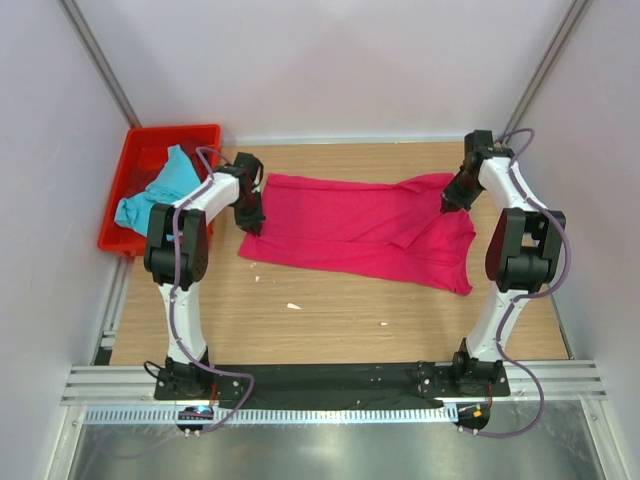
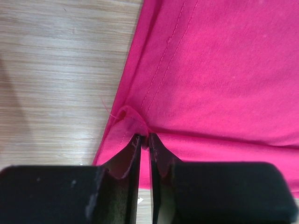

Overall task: Fold and stack the t-shirts
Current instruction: Fold the tshirt

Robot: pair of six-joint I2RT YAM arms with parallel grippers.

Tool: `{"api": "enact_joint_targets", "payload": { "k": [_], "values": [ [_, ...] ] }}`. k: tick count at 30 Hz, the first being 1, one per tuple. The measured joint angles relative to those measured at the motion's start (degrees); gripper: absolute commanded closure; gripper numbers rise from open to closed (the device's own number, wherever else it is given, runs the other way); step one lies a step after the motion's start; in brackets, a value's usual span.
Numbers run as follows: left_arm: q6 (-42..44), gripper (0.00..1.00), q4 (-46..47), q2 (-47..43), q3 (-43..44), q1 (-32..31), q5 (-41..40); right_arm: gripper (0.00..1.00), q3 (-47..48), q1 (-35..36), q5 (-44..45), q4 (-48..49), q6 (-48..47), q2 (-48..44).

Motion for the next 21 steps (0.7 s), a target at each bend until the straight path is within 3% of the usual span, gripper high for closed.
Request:
{"api": "enact_joint_targets", "payload": {
  "k": [12,16,21],
  "values": [
    [-0.9,0.93,0.07,0.0,0.83,0.0,0.0,0.99,-0.02,-0.07,1.03,-0.98,0.0,0.0],
    [-0.96,0.92,0.09,0.0,0.83,0.0,0.0,0.99,-0.04,-0.33,2.47,-1.4,-0.11,0.0],
    [-1.05,0.83,0.11,0.0,0.83,0.0,-0.13,0.99,-0.7,-0.94,2.93,-1.38,-0.2,-0.02]
  ]
}}
